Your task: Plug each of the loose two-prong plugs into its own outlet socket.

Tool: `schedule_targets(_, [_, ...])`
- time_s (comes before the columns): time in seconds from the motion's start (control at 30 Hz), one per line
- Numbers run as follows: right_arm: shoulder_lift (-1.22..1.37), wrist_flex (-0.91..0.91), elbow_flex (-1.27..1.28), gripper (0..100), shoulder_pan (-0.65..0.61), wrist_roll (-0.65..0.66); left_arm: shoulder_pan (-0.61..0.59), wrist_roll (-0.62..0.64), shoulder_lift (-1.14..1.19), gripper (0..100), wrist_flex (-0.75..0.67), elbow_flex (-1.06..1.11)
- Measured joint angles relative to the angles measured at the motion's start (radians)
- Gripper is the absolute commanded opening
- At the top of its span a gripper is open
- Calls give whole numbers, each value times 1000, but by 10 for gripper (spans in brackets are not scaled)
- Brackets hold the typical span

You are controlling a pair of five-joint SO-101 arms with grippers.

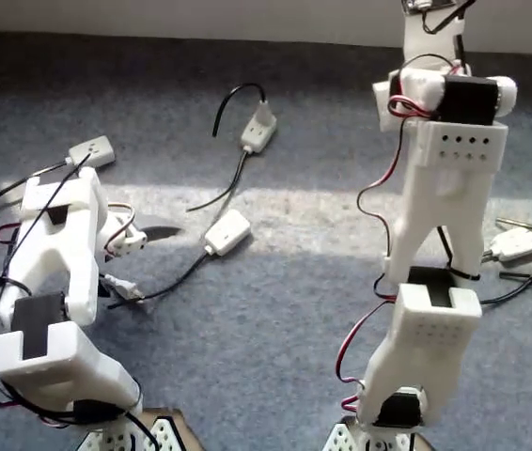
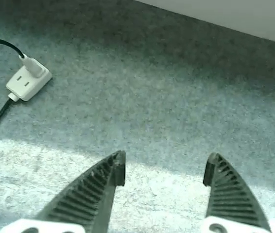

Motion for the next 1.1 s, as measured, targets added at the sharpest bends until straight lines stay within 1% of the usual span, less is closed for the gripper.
schedule_targets(0.2, [72, 0, 0, 260, 68, 123, -2, 0, 0, 591, -80, 48])
schedule_targets(0.3, [103, 0, 0, 260, 78, 146, -31, 29, 0, 591, -106, 51])
schedule_targets(0.43, [126, -5, 0, 260, 71, 146, -72, 35, 0, 586, -112, 63])
schedule_targets(0.5, [126, -5, 0, 260, 72, 146, -80, 37, 0, 546, -141, 83])
schedule_targets(0.63, [126, -5, 0, 260, 49, 146, -80, 46, 0, 402, -161, 87])
schedule_targets(0.73, [126, -5, 0, 260, 21, 146, -80, 44, 0, 331, -166, 87])
schedule_targets(0.83, [126, 3, 0, 260, -2, 147, -80, 44, 0, 312, -166, 87])
schedule_targets(1.1, [98, 3, 0, 260, -29, 153, -80, 44, 0, 309, -169, 87])
